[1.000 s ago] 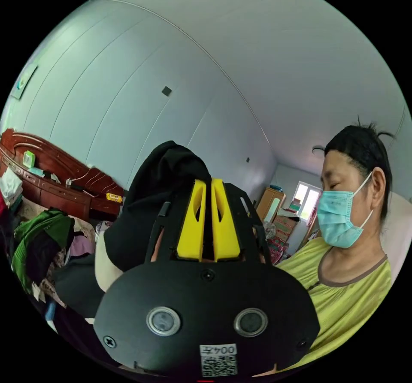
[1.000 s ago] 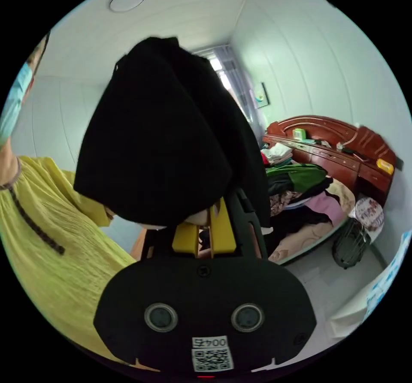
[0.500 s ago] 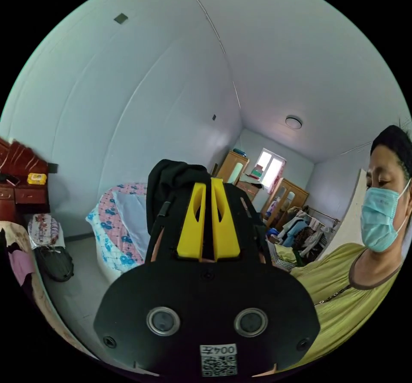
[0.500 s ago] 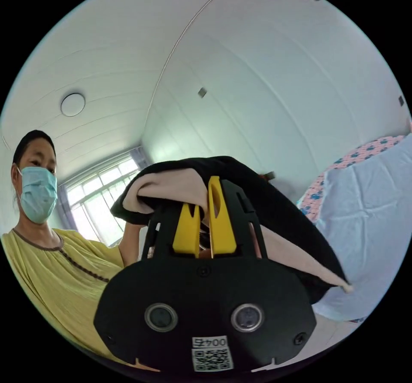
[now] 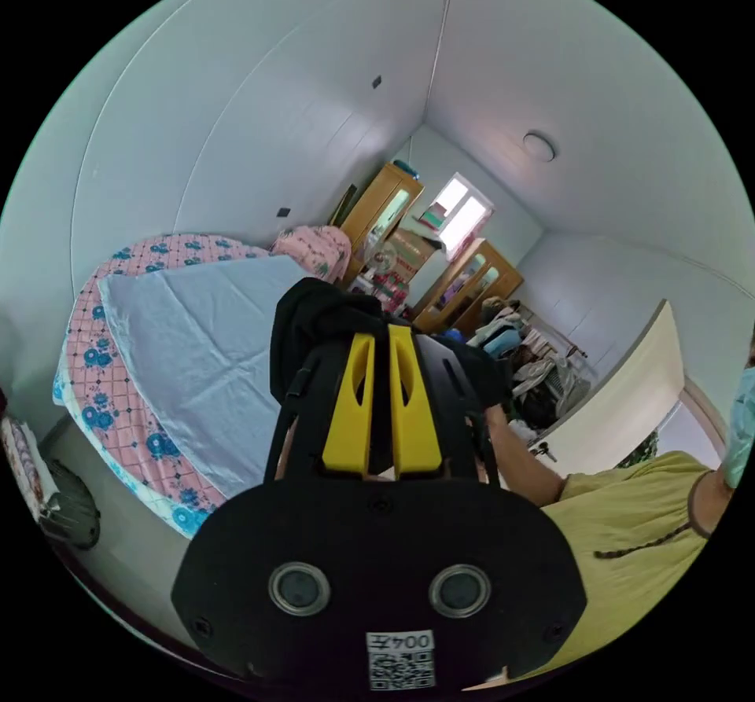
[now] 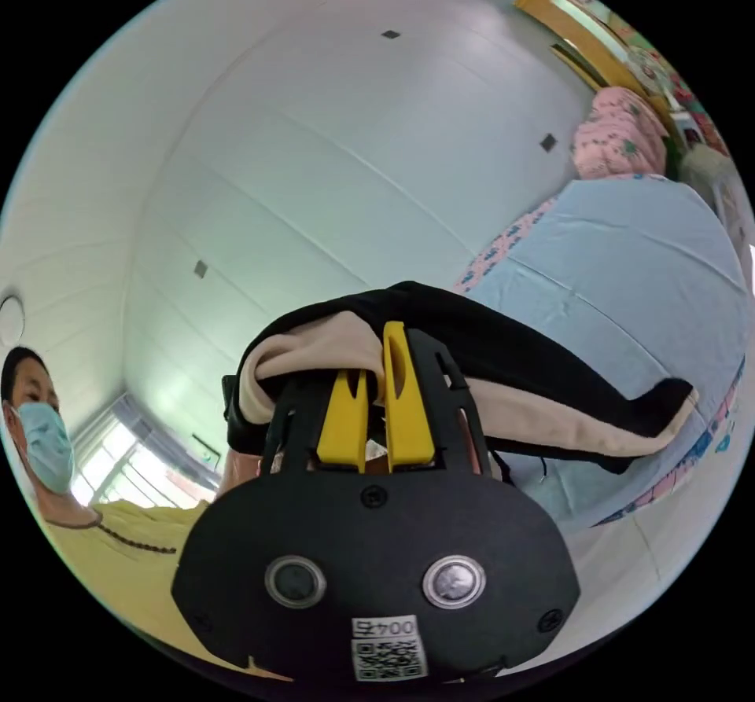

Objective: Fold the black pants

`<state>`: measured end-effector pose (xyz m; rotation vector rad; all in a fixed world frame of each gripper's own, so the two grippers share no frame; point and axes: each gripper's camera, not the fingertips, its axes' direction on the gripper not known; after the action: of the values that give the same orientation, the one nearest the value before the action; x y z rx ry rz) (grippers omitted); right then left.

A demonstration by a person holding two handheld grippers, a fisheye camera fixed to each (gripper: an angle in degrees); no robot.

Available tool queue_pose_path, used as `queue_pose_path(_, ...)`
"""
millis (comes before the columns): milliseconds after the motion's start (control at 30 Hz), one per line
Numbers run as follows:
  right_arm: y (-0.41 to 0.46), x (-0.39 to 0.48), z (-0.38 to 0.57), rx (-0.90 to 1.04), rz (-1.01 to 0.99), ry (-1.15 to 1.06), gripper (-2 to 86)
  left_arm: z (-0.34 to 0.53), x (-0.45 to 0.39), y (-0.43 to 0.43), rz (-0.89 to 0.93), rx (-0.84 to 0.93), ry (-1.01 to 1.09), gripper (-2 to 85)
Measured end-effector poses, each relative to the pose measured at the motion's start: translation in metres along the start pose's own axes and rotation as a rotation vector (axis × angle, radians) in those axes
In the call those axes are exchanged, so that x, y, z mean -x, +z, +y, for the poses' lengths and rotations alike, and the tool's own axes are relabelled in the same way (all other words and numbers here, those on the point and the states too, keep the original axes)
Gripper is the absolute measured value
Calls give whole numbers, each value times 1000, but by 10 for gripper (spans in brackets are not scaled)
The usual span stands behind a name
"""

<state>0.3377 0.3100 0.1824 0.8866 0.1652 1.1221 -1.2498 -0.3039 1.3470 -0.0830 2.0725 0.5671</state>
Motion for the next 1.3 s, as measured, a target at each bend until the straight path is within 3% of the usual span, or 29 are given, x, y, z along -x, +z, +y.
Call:
queue_pose_path(167,50,-34,-49,23,236,270,39,0,117,122,-137,243,-74,76)
queue_pose_path(333,85,-45,-78,88,430,380,70,46,161,190,-200,301,2,91)
queue_pose_path(433,91,-19,-87,122,524,283,85,84,158,223,-183,326,81,92)
queue_pose_path(733,174,48,-84,617,874,-259,134,169,136,310,-168,407,141,95)
queue_pose_path(900,213,58,-99,893,997,-609,37,192,124,347,-261,376,76,100)
queue_pose_path(1033,178,88,-160,866,793,-602,14,202,107,358,-326,288,19,110)
queue_pose_path(1133,124,102,-245,769,404,-376,2,206,90,371,-389,235,25,125)
queue_pose_path(1300,61,62,-347,586,-267,177,-3,208,63,398,-455,152,-8,149)
